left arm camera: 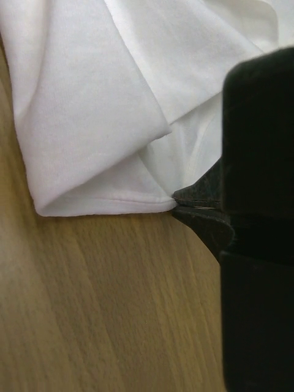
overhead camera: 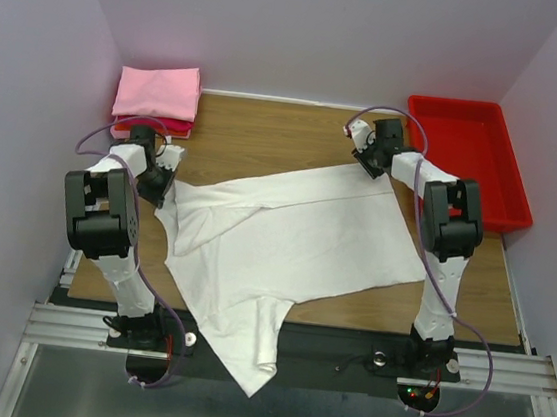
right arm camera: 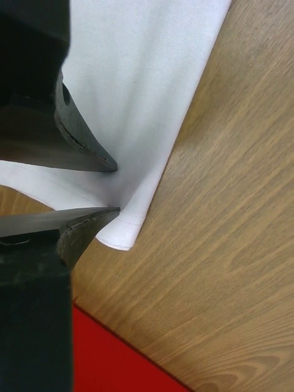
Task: Fold and stack the t-shirts
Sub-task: Fold the tshirt
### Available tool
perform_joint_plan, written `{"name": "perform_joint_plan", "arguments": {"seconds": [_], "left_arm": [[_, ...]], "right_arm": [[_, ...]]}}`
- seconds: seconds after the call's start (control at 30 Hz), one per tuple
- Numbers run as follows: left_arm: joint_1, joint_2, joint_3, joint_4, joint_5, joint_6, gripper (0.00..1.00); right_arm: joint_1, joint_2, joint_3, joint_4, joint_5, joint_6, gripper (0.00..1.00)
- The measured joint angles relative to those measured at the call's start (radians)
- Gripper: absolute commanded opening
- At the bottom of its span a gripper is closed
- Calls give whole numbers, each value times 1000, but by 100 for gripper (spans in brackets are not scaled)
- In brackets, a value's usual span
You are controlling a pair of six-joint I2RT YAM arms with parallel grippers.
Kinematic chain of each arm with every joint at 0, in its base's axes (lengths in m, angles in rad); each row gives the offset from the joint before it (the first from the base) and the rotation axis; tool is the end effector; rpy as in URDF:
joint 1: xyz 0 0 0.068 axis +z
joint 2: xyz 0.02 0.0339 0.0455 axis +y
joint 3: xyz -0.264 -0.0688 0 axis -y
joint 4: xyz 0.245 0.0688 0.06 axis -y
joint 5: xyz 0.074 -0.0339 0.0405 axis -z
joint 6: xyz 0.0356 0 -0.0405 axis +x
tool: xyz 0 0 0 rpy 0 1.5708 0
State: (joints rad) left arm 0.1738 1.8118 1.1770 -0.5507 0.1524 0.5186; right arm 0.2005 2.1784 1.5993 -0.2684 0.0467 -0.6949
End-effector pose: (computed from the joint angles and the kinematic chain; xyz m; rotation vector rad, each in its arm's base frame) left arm 0.3525 0.0564 0.1717 0.5081 2.6810 -0.0154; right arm 0.4718 0.0942 0.1643 -1.0354 2.2058 -0.2807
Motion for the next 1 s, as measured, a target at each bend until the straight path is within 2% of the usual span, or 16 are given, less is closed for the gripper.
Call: {"name": "perform_joint_plan", "arguments": {"seconds": [0.47, 0.67, 0.7, 0.77, 0.8, 0.83, 0.9, 1.0], "left_arm": [[48, 56, 74, 8, 2, 35, 0], [54, 180, 257, -29, 26, 34, 0], [54, 195, 275, -23, 27, 34, 2], [54, 240, 344, -28, 40, 34, 12], [54, 255, 367, -31, 48, 36, 23], [55, 269, 391, -33, 57, 39, 27], [56, 279, 409, -34, 68, 43, 42], [65, 272, 409, -42, 111, 49, 52]], "right_arm": [[11, 18, 23, 9, 8, 8, 36], [12, 43, 60, 10, 42, 15, 36], [12, 54, 74, 11, 53, 18, 36], [12, 68, 92, 14, 72, 21, 38], [12, 71, 96, 16, 82, 23, 40], [12, 71, 97, 16, 90, 23, 42], [12, 71, 96, 19, 97, 30, 46], [10, 62, 86, 21, 97, 44, 50]]}}
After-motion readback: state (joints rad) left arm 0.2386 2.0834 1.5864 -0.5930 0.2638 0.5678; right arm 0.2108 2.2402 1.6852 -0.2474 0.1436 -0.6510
